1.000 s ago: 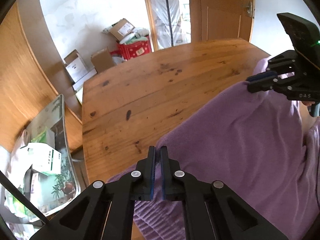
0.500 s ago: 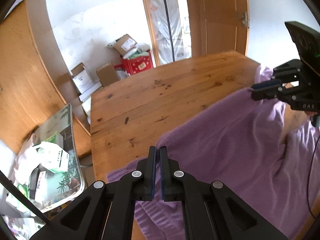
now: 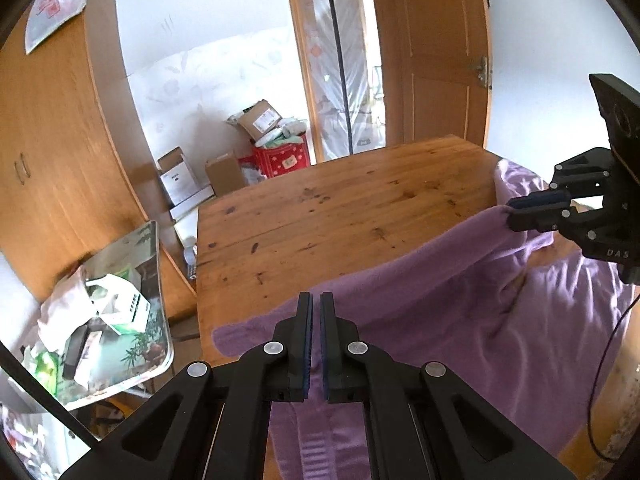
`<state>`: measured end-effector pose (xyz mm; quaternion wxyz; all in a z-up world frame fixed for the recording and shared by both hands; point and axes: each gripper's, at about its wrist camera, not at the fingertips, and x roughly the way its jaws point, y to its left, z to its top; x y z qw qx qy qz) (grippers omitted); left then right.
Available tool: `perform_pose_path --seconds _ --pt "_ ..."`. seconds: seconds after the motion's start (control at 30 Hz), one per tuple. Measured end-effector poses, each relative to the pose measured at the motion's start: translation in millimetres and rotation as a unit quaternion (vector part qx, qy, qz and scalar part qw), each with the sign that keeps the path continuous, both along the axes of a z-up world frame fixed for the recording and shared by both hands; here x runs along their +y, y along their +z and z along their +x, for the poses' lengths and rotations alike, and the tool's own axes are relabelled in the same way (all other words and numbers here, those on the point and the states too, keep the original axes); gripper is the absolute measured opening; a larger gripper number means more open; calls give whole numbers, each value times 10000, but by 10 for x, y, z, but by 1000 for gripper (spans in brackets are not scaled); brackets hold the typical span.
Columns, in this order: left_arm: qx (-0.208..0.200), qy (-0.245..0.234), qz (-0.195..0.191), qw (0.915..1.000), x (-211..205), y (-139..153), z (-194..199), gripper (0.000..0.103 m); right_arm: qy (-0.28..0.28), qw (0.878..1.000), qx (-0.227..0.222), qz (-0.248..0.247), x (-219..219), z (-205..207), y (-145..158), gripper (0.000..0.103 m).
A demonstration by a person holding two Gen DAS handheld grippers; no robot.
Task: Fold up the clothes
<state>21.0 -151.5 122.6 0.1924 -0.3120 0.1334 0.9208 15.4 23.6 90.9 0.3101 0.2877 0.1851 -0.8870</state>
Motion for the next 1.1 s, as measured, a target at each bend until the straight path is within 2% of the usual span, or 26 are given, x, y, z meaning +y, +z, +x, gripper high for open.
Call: perform_pose_path --seconds 0.2,0.33,0.43,0.47,0.53,0.6,0.67,0.7,0.73,0.8,0.9,1.03,1.1 --pt "-29 82 221 9997 -71 -30 229 4 -11 10000 53 79 -50 222 -57 6" --pt "-399 317 937 9943 -244 -174 250 4 -26 9999 3 153 -57 308 -169 6" --pt "-669 597 1484 9848 -377 -312 251 6 -65 9999 -67 137 -60 328 -233 6" --pt "-815 581 1724 9799 -398 -356 246 10 -60 9999 -76 140 -60 335 -249 6" --pt "-1066 604 2170 9685 -447 -439 228 30 -62 9998 -78 175 -65 343 -270 6" --pt "-1316 766 2655 9520 -507 -544 200 32 -77 9998 -117 135 -57 332 -284 6" --pt "-1436 932 2876 9423 -530 -629 183 36 -89 9998 -155 95 -52 322 -297 6" --pt "-1507 1022 2970 9374 -535 -674 174 41 -95 9998 -174 74 -49 317 -303 7" --pt "-1619 1056 3229 9265 -556 -723 156 48 -99 9998 -190 58 -48 314 -310 7" --pt "-1861 1150 3757 9005 -609 -826 114 55 -99 9997 -194 82 -57 319 -328 7" --pt "-2157 1316 4579 8523 -707 -987 48 55 -84 9997 -223 82 -65 320 -347 7" --pt "-2308 1540 5119 8130 -775 -1117 -18 56 -85 9996 -283 17 -52 304 -363 7" --pt "-2371 1598 5130 8093 -745 -1148 -63 56 -74 9995 -307 8 -45 301 -370 7"
